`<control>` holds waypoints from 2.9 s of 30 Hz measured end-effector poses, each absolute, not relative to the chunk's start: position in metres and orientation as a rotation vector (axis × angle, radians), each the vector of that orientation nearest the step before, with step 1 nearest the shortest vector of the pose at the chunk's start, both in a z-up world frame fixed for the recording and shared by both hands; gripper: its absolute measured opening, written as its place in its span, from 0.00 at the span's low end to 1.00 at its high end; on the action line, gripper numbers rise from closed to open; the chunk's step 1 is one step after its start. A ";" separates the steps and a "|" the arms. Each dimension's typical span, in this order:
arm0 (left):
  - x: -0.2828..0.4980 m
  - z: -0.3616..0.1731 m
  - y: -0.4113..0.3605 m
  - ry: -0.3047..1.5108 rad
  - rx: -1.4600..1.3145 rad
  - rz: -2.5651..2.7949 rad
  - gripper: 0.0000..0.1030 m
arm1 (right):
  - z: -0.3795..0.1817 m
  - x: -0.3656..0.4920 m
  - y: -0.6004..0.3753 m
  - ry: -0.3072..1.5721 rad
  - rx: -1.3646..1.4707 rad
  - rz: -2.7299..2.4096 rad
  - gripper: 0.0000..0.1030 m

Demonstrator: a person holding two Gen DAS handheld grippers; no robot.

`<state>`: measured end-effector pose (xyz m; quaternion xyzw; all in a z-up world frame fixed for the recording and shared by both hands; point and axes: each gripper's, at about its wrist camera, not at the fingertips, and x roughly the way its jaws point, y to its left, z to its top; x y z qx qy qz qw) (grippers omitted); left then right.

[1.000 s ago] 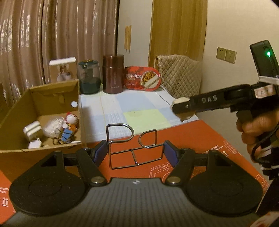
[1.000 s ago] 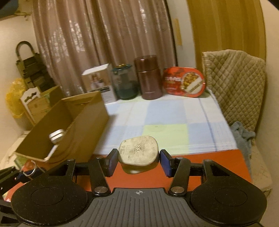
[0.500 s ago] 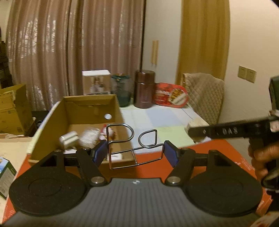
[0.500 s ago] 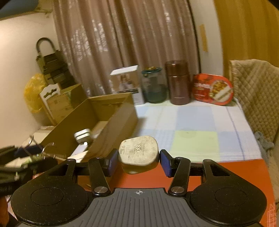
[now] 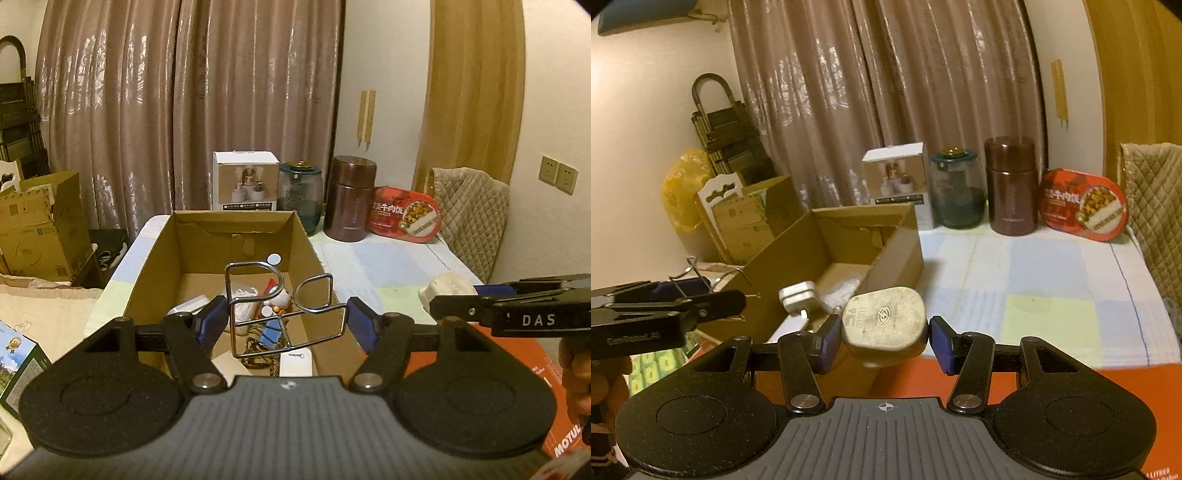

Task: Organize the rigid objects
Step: 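Lift the wire stand and cream plug and carry them over the box, then lower the wire stand into the box while the right tool holds the cream plug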

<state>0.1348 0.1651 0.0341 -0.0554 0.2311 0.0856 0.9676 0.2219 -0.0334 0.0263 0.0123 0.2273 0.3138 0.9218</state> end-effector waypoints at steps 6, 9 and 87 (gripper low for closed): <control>0.145 0.032 0.182 0.475 -0.127 0.183 0.64 | 0.035 0.234 -0.020 0.449 0.059 0.652 0.47; 0.152 0.031 0.189 0.481 -0.128 0.192 0.64 | 0.038 0.240 -0.009 0.444 0.059 0.660 0.47; 0.303 0.008 0.309 0.589 -0.120 0.160 0.64 | 0.021 0.373 0.096 0.416 -0.056 0.654 0.47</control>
